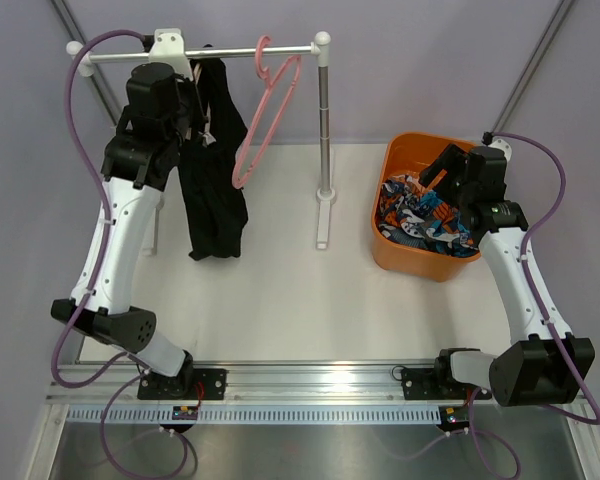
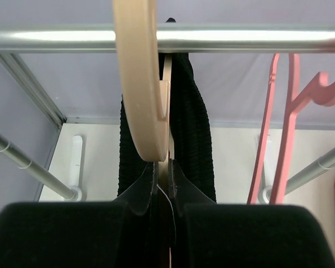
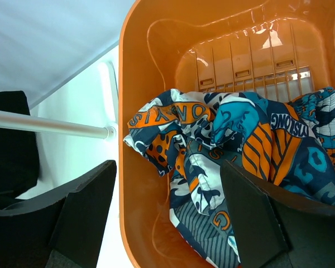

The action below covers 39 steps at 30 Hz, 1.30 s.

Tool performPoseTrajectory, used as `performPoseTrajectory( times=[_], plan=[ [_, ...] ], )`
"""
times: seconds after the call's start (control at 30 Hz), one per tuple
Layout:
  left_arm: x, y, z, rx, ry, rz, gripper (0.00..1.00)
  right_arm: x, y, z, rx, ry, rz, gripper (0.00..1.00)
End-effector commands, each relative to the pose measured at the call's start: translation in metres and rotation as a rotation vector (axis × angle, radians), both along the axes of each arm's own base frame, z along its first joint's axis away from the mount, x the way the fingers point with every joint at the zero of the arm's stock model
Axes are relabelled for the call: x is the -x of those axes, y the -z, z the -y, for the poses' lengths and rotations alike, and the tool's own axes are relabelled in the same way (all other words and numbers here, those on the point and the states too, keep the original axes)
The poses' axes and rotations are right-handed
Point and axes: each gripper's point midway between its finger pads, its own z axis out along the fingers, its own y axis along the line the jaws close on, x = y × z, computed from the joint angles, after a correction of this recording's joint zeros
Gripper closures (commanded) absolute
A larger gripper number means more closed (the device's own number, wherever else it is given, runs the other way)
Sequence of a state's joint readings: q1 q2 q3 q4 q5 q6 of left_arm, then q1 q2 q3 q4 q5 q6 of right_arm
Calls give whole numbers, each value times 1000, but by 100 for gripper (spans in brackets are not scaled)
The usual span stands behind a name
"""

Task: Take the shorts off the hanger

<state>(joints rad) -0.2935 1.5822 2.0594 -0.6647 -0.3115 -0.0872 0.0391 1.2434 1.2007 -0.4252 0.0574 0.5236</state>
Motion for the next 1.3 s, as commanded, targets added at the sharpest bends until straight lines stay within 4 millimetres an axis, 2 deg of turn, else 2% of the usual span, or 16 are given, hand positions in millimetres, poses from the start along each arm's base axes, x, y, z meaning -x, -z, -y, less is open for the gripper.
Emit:
performPoseTrajectory(
  times=[0.0,0.13,0.23,0.33,0.37,0.4,0.53,0.6,0.63,0.7,0.73,0.87,1.03,1.07,1.2,1.27],
  plan=[
    [20,-34,-2,51,26,99,100,2,-21,-5,10,-39,53,17],
    [33,-16,-4,65,22,23,100,6,-23,-8,11,-58,50,17],
    [50,10,-8,84,-4,-32,100,13,-23,-9,16,-72,42,17],
    [73,39,-13,100,-20,-69,100,23,-24,-20,-7,-134,43,17],
    [87,37,-13,113,-3,-54,100,26,-24,-23,-12,-152,38,17],
    [90,63,-11,119,-2,-105,100,30,-24,-26,-6,-167,37,17],
    [118,105,6,129,55,-177,100,48,-27,-39,8,-213,35,17],
    [134,116,21,130,85,-182,100,57,-25,-52,18,-250,27,17],
    [144,133,39,111,134,-219,100,61,-27,-56,25,-262,30,17],
    [157,145,51,99,154,-232,100,71,-24,-70,38,-299,15,17],
    [169,155,65,79,202,-252,100,77,-24,-75,42,-317,9,17],
    [200,181,83,54,270,-313,100,98,-21,-94,63,-370,1,17],
    [222,193,115,92,415,-325,100,120,-9,-124,28,-465,-17,19],
    [223,192,124,97,441,-319,100,126,-6,-140,30,-510,-22,20],
    [229,167,162,80,547,-276,100,139,9,-184,90,-580,-72,21],
    [230,163,174,43,564,-272,100,144,14,-206,120,-601,-90,21]
  ],
)
